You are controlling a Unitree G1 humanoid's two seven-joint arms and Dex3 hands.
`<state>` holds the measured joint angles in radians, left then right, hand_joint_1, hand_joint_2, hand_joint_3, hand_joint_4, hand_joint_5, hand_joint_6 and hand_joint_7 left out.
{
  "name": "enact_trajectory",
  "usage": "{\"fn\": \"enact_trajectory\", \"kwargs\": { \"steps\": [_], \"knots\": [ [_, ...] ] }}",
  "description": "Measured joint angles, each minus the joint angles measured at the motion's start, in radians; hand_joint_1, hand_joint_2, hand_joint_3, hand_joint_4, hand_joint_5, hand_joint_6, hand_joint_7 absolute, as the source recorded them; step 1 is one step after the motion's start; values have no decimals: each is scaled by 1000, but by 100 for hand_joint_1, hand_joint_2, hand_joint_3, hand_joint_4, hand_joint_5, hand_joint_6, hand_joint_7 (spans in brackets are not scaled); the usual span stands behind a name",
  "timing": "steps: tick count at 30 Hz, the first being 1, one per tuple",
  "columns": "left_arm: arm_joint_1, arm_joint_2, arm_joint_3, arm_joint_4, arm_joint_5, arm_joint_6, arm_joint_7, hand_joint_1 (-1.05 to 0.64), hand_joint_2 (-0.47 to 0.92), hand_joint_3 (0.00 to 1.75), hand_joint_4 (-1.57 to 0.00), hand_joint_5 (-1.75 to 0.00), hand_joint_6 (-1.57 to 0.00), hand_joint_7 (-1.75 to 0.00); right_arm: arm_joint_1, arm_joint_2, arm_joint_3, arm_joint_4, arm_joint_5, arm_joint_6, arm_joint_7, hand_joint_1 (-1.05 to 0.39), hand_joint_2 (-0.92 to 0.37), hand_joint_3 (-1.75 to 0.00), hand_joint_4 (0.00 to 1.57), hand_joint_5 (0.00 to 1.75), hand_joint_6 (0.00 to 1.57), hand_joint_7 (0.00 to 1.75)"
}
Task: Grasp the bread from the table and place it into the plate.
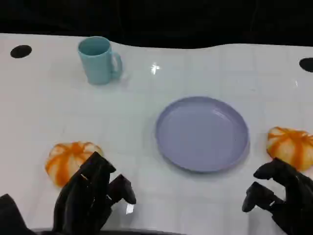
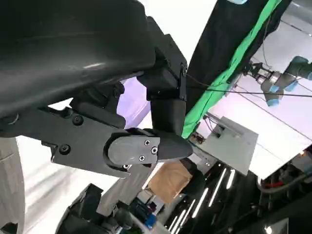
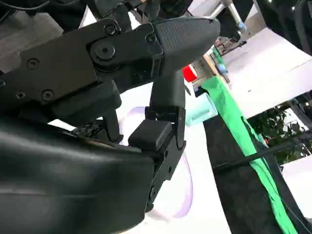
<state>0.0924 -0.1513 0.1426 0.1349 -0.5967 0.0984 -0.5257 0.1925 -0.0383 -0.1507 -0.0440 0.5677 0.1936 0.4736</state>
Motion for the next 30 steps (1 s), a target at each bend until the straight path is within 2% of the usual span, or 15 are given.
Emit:
{"fn": "enact_trajectory", "kwargs": {
  "steps": [23,26,28,30],
  "knots": [
    [-1,1,5,0,-2,0,-11,-56,92,36,-79,-175,-57,-175,-1,0,3,1,-1,-8,4,-54,-92,-18,72,156,78,109],
    [-1,2,6,0,-3,1,-12,-57,92,35,-76,-175,-51,-173,-1,0,4,1,-1,-8,4,-55,-92,-17,72,156,78,109],
    [-2,10,5,0,-5,3,-22,-57,92,35,-67,-175,-52,-146,-1,0,5,0,-1,-8,3,-55,-92,-17,72,156,79,109],
    [-5,25,1,0,16,-15,-31,-57,92,33,-57,-165,-54,-114,-1,0,8,-2,-1,-8,0,-54,-92,-17,72,157,78,110]
  ]
}}
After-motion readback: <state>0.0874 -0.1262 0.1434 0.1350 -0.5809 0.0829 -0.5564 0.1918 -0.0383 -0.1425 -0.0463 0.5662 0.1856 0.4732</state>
